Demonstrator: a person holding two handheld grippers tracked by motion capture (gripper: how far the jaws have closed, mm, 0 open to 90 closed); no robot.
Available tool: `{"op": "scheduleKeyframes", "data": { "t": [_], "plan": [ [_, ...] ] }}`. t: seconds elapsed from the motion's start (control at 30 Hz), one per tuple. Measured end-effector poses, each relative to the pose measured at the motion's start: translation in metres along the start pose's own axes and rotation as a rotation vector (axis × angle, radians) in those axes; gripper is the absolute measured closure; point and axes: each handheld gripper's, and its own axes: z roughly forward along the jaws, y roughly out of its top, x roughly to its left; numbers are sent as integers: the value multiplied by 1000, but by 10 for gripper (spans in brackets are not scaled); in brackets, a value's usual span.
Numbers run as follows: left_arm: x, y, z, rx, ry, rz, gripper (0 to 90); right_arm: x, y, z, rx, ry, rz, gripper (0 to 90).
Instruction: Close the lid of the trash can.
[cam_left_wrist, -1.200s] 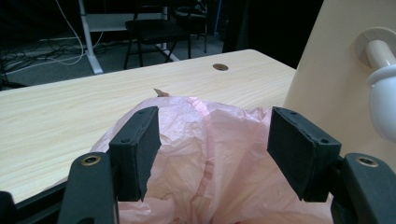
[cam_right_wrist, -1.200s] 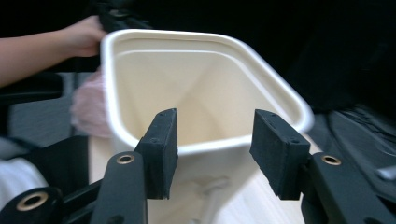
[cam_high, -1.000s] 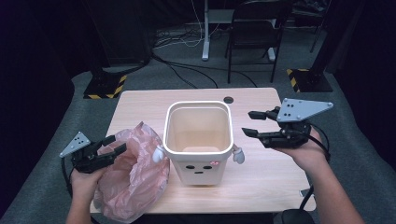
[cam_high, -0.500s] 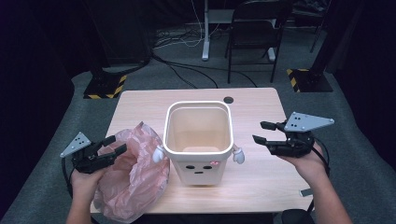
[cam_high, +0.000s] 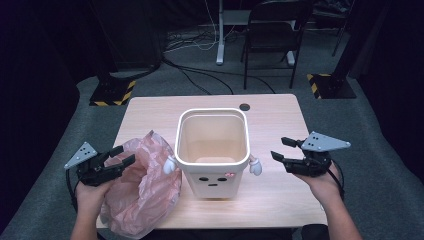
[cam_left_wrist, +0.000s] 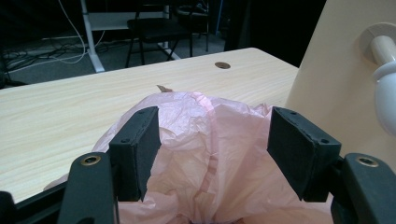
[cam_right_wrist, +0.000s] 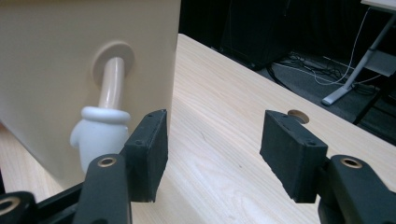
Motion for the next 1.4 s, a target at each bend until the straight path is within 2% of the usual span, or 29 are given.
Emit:
{"op": "scheduleKeyframes", "data": {
  "t": [0.2, 0.3, 0.47, 0.8, 1.23, 1.4],
  "plan": [
    [0, -1, 1, 2, 0, -3, 341, 0, -15, 7, 2, -38, 48, 376],
    [0, -1, 1, 4, 1, -4, 340, 1, -23, 10, 13, -56, 54, 366],
    [1, -1, 1, 6, 3, 3, 340, 1, -38, 16, 24, -61, 95, 347],
    [1, -2, 2, 11, 4, 2, 339, -3, -63, 21, 27, -92, 145, 350],
    [2, -3, 2, 12, 5, 1, 339, -6, -78, 20, 37, -107, 179, 351],
    [2, -4, 3, 17, 5, -4, 340, -9, -86, 22, 57, -113, 195, 351]
  ]
}}
